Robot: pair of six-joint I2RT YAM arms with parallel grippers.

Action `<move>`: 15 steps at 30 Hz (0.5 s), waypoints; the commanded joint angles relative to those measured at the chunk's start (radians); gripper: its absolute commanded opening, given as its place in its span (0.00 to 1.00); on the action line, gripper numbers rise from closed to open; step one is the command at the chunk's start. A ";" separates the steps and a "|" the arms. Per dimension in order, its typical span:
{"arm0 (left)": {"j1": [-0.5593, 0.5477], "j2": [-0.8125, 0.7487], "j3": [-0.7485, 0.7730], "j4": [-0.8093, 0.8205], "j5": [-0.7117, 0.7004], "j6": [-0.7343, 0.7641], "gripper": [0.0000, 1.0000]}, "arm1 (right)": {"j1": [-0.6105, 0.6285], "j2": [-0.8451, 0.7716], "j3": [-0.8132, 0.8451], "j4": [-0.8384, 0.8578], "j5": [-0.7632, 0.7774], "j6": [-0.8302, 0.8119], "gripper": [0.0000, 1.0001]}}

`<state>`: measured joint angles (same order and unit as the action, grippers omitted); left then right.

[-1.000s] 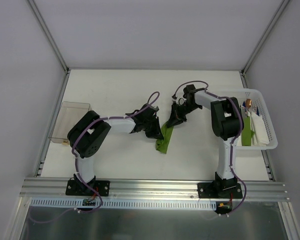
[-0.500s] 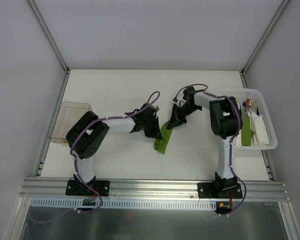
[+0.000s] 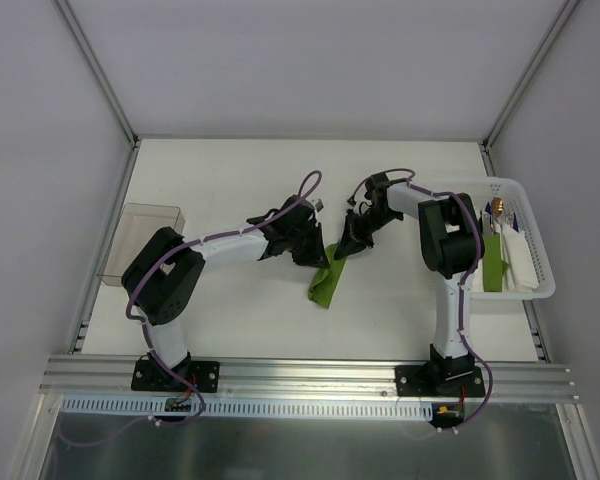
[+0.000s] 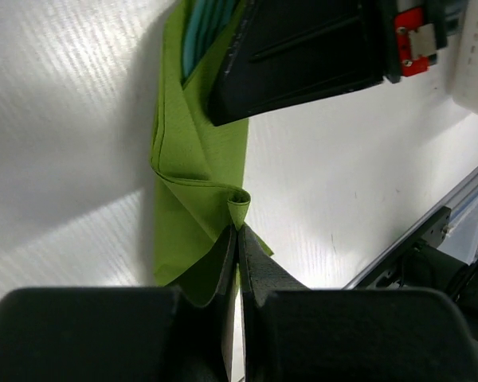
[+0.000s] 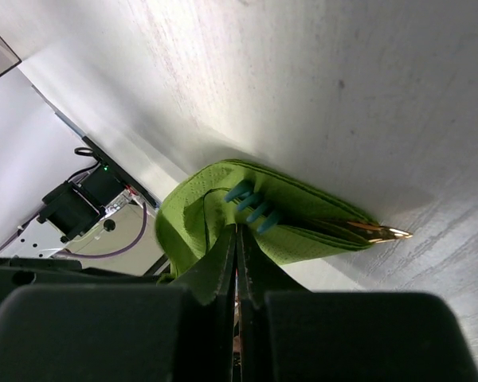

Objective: Place the utensils on the paper napkin and roll it up

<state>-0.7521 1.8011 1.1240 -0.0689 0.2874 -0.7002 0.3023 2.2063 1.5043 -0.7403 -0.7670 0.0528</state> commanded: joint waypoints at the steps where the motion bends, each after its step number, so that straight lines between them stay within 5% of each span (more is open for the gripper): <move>1: -0.018 -0.014 0.051 -0.002 0.033 0.002 0.00 | 0.018 0.001 -0.006 -0.031 0.149 -0.002 0.00; 15: -0.088 0.079 0.042 0.127 0.131 -0.018 0.00 | 0.023 -0.016 -0.018 -0.031 0.184 0.013 0.00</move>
<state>-0.8215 1.8606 1.1759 -0.0040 0.3664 -0.7033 0.3119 2.1979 1.5047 -0.7490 -0.7361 0.0780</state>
